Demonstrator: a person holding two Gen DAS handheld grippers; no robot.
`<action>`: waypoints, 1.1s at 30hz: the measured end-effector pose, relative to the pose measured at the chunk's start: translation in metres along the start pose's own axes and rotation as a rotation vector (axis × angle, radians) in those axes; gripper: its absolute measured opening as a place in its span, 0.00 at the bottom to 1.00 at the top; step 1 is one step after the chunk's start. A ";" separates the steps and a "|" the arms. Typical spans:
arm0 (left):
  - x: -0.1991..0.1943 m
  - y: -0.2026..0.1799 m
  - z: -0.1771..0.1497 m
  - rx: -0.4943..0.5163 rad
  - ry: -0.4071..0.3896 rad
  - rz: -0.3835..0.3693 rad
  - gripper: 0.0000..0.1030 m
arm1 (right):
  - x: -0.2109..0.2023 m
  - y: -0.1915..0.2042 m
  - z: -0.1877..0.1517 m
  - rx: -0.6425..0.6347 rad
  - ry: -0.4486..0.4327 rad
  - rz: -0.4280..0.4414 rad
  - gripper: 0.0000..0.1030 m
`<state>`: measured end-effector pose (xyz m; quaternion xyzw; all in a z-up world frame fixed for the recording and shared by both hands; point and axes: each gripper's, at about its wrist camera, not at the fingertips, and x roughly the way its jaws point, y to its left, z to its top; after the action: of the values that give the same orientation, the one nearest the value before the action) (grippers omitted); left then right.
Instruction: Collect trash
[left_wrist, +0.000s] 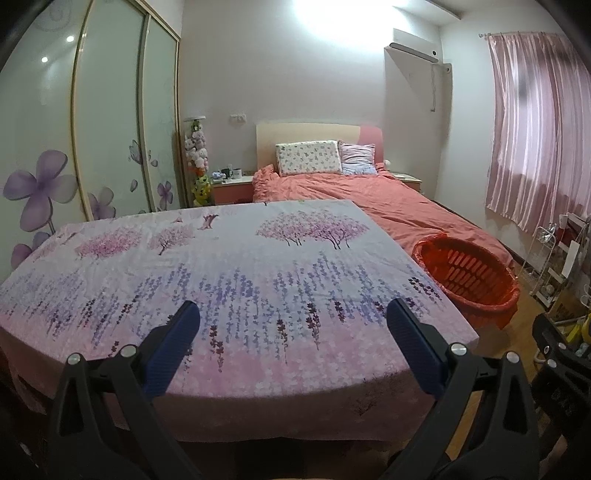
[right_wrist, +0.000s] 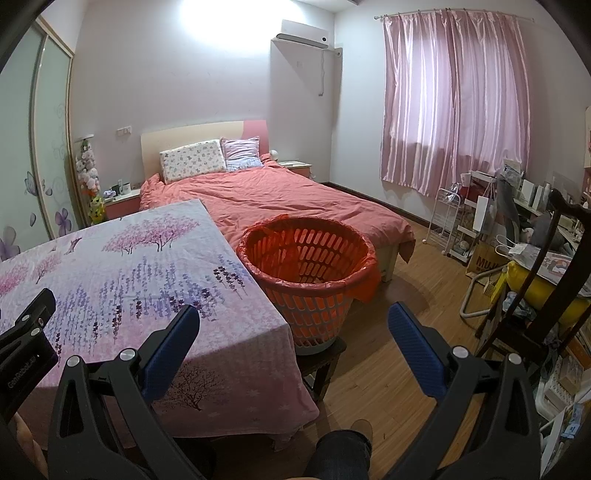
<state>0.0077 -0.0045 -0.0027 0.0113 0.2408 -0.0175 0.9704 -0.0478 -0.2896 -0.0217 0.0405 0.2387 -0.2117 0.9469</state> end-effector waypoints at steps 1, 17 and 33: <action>0.000 0.000 0.000 0.003 -0.002 0.005 0.96 | 0.000 0.000 0.000 0.000 0.000 0.000 0.98; -0.002 -0.003 0.003 0.006 -0.006 0.005 0.96 | -0.001 -0.001 0.001 0.002 -0.002 -0.003 0.98; -0.002 -0.003 0.002 0.006 -0.004 0.007 0.96 | -0.003 -0.003 0.005 0.013 -0.008 -0.011 0.98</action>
<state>0.0068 -0.0075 0.0002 0.0150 0.2388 -0.0148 0.9708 -0.0487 -0.2922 -0.0157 0.0444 0.2337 -0.2184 0.9464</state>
